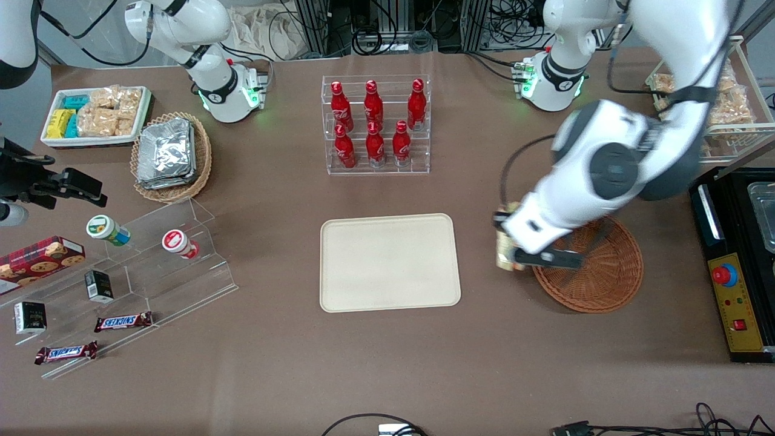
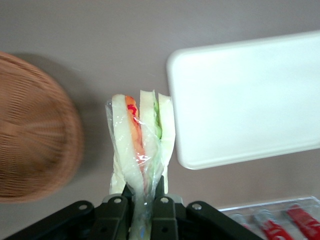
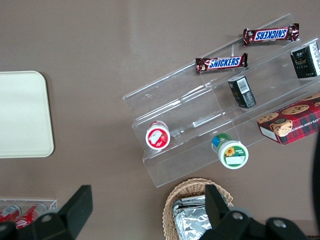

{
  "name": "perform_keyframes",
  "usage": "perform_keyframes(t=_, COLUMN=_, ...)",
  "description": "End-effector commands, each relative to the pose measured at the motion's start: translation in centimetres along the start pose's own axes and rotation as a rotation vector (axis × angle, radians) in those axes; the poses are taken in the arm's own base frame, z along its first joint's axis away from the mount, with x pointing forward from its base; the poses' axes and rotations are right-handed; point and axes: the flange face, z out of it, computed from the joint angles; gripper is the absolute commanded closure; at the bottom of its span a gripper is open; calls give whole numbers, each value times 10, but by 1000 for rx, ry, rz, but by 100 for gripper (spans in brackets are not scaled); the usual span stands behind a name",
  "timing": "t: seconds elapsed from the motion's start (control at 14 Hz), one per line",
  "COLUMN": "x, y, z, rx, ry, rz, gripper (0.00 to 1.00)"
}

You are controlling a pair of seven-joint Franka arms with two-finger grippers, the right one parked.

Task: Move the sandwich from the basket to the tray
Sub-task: 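Lift the sandwich and carry it with the left gripper toward the beige tray, then lower the sandwich onto the tray, open the left gripper and withdraw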

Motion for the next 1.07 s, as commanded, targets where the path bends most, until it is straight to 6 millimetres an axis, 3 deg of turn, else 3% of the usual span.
perform_keyframes(t=0.0, x=0, y=58, z=45, rx=-31, ry=-6, rz=15, gripper=100)
perform_keyframes(t=0.07, x=2, y=72, z=65, rx=-52, ry=-4, rz=22, gripper=100)
perform_keyframes(t=0.14, x=8, y=72, z=85, rx=-66, ry=-19, rz=19, gripper=100)
perform_keyframes(t=0.5, x=31, y=62, z=165, rx=-66, ry=-21, rz=22, gripper=100)
perform_keyframes(t=0.79, x=38, y=59, z=211, rx=-94, ry=-48, rz=-8, gripper=100)
perform_keyframes(t=0.93, x=38, y=61, z=227, rx=-121, ry=-34, rz=-9, gripper=100)
perform_keyframes(t=1.0, x=38, y=61, z=229, rx=-127, ry=-30, rz=-9, gripper=94)
